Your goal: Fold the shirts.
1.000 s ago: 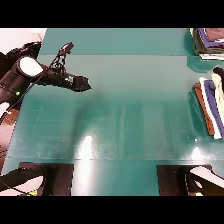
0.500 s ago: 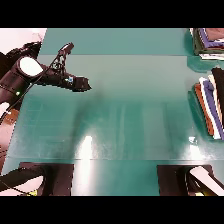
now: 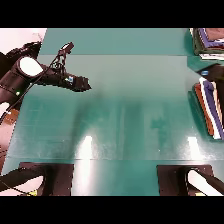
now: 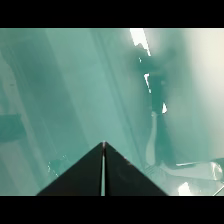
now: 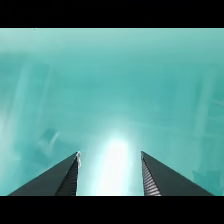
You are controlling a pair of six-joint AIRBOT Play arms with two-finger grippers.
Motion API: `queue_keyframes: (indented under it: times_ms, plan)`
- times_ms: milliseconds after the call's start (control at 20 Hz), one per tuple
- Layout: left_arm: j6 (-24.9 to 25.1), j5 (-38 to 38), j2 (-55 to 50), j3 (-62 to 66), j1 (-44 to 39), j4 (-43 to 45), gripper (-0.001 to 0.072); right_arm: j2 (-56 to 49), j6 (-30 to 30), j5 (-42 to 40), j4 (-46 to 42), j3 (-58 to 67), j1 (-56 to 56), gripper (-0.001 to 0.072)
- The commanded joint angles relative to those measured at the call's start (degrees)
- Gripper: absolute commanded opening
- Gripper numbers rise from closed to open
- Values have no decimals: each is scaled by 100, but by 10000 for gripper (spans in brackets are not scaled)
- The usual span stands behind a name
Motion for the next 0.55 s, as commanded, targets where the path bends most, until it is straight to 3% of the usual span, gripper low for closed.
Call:
queue_keyframes:
  times_ms: [0,50,100,150,500]
  plan:
    - [-2,20,4,7,-2,-2,27,-245,-2,-297,57,0,1121,426]
    - [-2,31,4,7,-2,-2,27,-313,-2,-315,57,0,1292,323]
    - [-2,31,4,7,-2,-2,27,-367,-2,-315,57,0,1410,125]
    - [-2,31,4,7,-2,-2,27,-404,-2,-313,57,0,1486,16]
    - [-2,31,4,7,-2,-2,28,-431,-2,-313,57,-2,1530,17]
